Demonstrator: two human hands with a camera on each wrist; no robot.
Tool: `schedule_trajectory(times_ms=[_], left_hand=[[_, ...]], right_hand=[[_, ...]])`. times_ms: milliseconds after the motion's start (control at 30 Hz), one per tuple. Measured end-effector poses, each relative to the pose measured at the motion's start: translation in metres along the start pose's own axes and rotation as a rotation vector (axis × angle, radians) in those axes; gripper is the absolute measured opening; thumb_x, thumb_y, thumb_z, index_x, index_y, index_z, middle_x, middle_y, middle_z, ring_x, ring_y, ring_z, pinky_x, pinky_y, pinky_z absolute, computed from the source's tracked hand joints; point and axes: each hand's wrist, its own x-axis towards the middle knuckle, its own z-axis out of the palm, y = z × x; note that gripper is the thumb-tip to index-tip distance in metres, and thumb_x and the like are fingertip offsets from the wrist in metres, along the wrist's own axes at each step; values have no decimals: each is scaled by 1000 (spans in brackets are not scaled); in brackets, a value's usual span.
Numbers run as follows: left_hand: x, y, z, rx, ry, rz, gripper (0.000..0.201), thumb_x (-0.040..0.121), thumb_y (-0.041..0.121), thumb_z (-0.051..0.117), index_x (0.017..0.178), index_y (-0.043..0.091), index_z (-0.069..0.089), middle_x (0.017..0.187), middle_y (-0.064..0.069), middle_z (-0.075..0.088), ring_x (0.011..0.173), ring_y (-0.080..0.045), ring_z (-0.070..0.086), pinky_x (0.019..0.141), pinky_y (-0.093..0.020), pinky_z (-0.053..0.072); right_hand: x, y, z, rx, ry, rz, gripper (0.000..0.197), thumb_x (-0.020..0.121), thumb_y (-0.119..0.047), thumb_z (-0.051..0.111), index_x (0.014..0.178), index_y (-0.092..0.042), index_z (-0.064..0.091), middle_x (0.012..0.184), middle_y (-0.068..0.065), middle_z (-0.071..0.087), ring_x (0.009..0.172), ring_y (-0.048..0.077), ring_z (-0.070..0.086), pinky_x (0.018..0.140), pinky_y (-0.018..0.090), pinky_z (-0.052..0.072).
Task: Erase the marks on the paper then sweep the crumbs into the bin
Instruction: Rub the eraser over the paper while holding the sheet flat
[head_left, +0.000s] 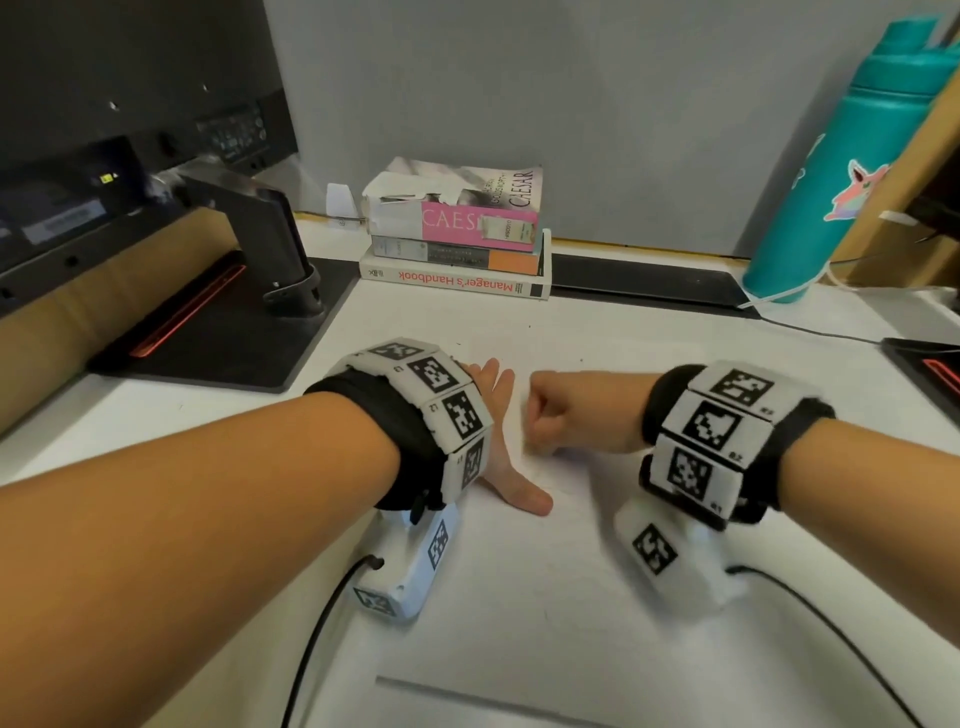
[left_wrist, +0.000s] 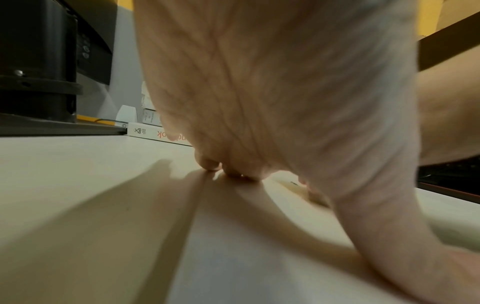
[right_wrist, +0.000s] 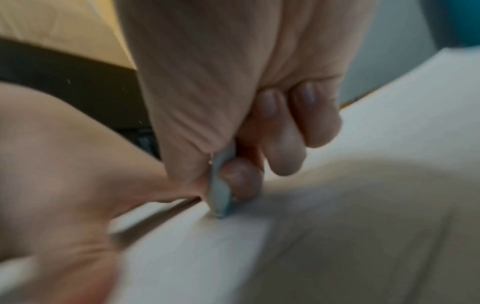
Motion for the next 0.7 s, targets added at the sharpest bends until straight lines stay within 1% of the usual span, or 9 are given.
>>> schedule_trajectory(times_ms=[67, 167, 267, 333, 400, 467, 533, 633, 700], left_hand=[[5, -2, 2, -6, -5, -39, 130, 66, 81, 53, 148, 17, -25, 157, -5, -26, 146, -22, -16, 113, -53, -6], [-1, 2, -2, 32, -6, 1, 119, 73, 76, 52, 148, 20, -22, 156, -7, -26, 146, -25, -17, 113, -53, -5], [-2, 2, -2, 10, 11, 3, 122, 72, 76, 53, 148, 17, -22, 156, -6, -26, 146, -23, -16, 114, -51, -5], [3, 0, -1, 7, 0, -33, 129, 67, 81, 53, 148, 16, -24, 157, -5, -26, 147, -23, -15, 114, -51, -5], [6, -1, 0, 11, -8, -34, 129, 68, 80, 52, 148, 16, -25, 157, -5, -26, 147, -23, -15, 114, -52, -5], [6, -1, 0, 16, 2, -17, 128, 68, 80, 53, 148, 16, -25, 157, -5, -26, 147, -23, -15, 114, -52, -5], [7, -3, 3, 12, 6, -18, 130, 66, 82, 52, 148, 16, -25, 157, -5, -26, 147, -23, -14, 114, -53, -4], [10, -4, 3, 20, 3, -28, 132, 63, 84, 51, 148, 17, -25, 157, -5, -25, 147, -24, -13, 114, -54, -3], [9, -4, 3, 20, 10, -21, 130, 65, 82, 52, 148, 17, -25, 157, -5, -25, 147, -24, -13, 114, -54, -4]], right_hand=[[2, 5, -6, -55, 50, 79, 14, 91, -24, 51, 92, -13, 43, 73, -3, 48, 63, 9, 42, 56, 19, 34], [-1, -3, 5, -165, 14, -9, 12, 91, -24, 50, 95, -15, 43, 77, -3, 50, 73, 15, 48, 59, 23, 36], [-5, 4, 2, -42, 6, 14, 16, 90, -23, 52, 79, -23, 40, 72, -6, 47, 63, 8, 42, 57, 18, 34], [-4, 11, -7, -120, 53, 102, 14, 91, -28, 51, 85, -20, 41, 72, -6, 45, 62, 8, 40, 57, 20, 33], [-2, 7, -3, -201, 40, 77, 16, 91, -30, 51, 92, -19, 40, 74, -5, 45, 69, 13, 43, 60, 23, 33], [-3, 5, 5, -117, 12, -5, 15, 90, -26, 53, 87, -19, 40, 71, -7, 44, 69, 12, 44, 57, 20, 35], [-5, 11, 1, -14, 26, 33, 14, 89, -22, 55, 84, -16, 44, 69, -7, 45, 63, 10, 43, 52, 13, 34], [-2, 20, -10, -113, 82, 137, 15, 91, -28, 51, 92, -17, 42, 74, -5, 47, 62, 8, 40, 55, 18, 33], [1, 13, -2, -155, 59, 63, 14, 92, -29, 50, 90, -20, 39, 77, -4, 47, 61, 7, 38, 58, 20, 32]])
